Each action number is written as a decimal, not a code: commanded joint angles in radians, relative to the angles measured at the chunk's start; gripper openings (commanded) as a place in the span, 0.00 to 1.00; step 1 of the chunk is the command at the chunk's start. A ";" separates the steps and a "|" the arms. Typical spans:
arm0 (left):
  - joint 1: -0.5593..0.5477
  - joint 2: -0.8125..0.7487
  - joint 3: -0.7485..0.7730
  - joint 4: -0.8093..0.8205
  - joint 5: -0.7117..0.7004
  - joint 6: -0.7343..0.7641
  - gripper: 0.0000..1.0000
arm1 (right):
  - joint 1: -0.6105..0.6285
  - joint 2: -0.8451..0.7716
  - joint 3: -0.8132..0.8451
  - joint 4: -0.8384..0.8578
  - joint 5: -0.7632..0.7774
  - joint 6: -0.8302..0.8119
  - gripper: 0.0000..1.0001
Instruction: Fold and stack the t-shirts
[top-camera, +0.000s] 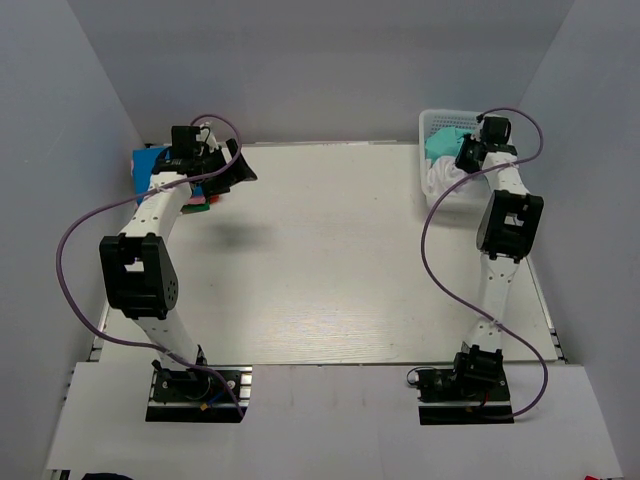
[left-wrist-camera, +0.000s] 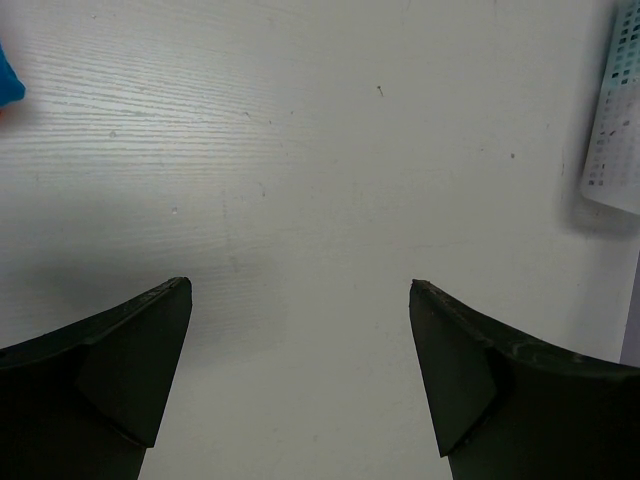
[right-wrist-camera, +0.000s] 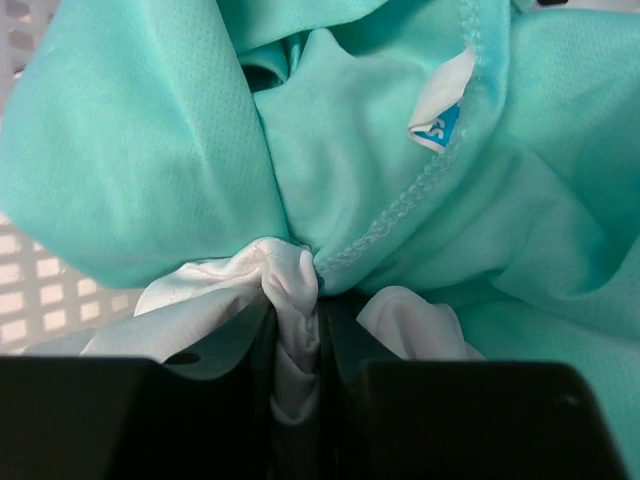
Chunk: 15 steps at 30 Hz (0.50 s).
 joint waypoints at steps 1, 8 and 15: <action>0.003 -0.021 0.049 -0.005 0.009 0.010 1.00 | -0.003 -0.127 -0.046 0.024 -0.075 0.005 0.00; 0.003 -0.054 0.020 0.041 0.030 0.010 1.00 | -0.011 -0.406 -0.027 0.179 -0.121 0.017 0.00; 0.003 -0.095 -0.008 0.097 0.061 0.010 1.00 | -0.008 -0.666 -0.076 0.292 -0.147 0.024 0.00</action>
